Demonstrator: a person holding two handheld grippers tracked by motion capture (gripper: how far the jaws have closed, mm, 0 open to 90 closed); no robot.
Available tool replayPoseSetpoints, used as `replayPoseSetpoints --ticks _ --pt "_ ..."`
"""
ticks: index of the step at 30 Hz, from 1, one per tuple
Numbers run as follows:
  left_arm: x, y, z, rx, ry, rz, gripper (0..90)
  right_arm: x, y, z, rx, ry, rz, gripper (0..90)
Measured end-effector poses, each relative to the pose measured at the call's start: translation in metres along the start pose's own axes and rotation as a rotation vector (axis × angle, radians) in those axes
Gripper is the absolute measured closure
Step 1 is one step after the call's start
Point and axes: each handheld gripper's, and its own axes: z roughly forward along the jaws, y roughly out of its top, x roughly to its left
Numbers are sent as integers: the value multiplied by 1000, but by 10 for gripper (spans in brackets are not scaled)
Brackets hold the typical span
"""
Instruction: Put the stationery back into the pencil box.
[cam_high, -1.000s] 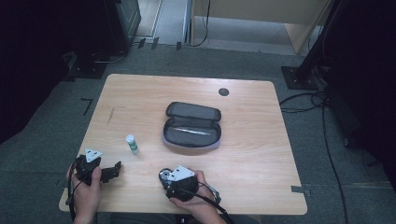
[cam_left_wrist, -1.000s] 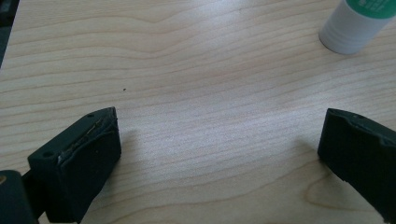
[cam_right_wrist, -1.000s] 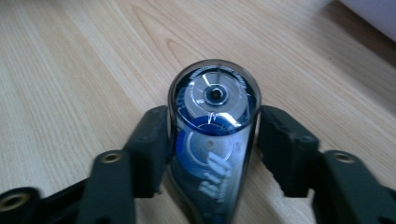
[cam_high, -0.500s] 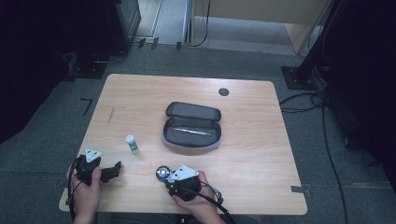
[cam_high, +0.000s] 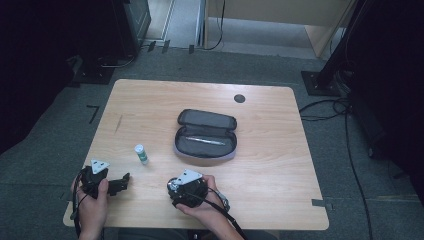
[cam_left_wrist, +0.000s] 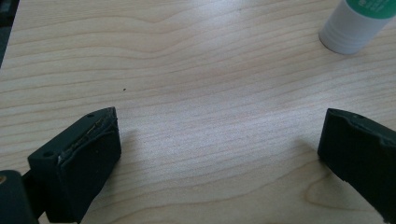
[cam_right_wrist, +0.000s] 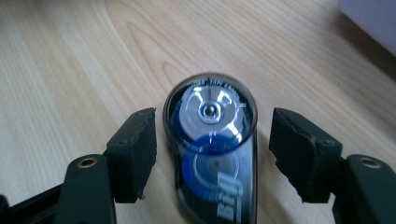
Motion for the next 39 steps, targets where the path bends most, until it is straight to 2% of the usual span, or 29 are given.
replayPoseSetpoints --ticks 4,7,11,13,19,23,34,39 --pt "0 0 0 0 0 0 0 -2 6 5 -10 13 26 369" --pt "0 0 0 0 0 0 0 0 7 10 3 16 16 355" --pt "0 0 0 0 0 0 0 5 6 11 0 -18 -28 376" --pt "0 0 0 0 0 -1 0 4 5 10 -8 -22 -20 412" --pt "0 0 0 0 0 0 0 3 3 9 -19 -13 -28 418" --pt "0 0 0 0 0 0 0 0 2 6 -34 -32 -39 419" --pt "0 0 0 0 0 0 0 -20 5 -20 -117 -66 26 419" --pt "0 0 0 0 0 0 0 -31 7 -32 -145 -65 64 419"
